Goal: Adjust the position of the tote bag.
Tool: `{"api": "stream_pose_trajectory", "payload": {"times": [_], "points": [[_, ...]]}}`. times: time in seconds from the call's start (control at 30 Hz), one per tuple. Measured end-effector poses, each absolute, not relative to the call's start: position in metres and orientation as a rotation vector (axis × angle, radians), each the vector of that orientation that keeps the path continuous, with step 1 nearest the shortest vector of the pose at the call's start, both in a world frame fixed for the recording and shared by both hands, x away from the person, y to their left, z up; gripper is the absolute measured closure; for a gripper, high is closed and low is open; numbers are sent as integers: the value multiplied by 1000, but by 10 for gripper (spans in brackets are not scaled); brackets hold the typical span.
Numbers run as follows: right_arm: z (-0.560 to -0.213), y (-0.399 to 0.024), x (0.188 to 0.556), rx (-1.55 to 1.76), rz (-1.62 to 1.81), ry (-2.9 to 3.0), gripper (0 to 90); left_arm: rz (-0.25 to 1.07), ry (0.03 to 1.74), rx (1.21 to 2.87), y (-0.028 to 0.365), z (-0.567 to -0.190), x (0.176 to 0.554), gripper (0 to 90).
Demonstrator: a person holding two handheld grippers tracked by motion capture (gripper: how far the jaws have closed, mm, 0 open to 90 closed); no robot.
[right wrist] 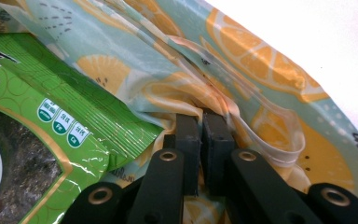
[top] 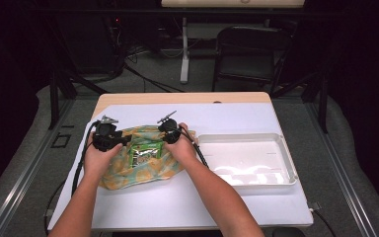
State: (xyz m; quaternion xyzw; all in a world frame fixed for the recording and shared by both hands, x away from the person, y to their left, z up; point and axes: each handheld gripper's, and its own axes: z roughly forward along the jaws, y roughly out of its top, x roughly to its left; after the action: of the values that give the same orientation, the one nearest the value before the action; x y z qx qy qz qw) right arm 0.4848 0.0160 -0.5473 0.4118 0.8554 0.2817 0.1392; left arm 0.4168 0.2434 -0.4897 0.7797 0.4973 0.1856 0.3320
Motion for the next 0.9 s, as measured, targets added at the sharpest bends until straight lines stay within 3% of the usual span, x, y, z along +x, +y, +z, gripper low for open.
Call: {"api": "stream_pose_trajectory", "payload": {"times": [0.13, 0.9], "points": [[-548, 16, 484, 1187, 818, 2468, 864, 546, 1291, 2051, 245, -483, 402, 548], [-549, 15, 485, 1190, 831, 2443, 799, 548, 1298, 1973, 261, -481, 379, 580]]}}
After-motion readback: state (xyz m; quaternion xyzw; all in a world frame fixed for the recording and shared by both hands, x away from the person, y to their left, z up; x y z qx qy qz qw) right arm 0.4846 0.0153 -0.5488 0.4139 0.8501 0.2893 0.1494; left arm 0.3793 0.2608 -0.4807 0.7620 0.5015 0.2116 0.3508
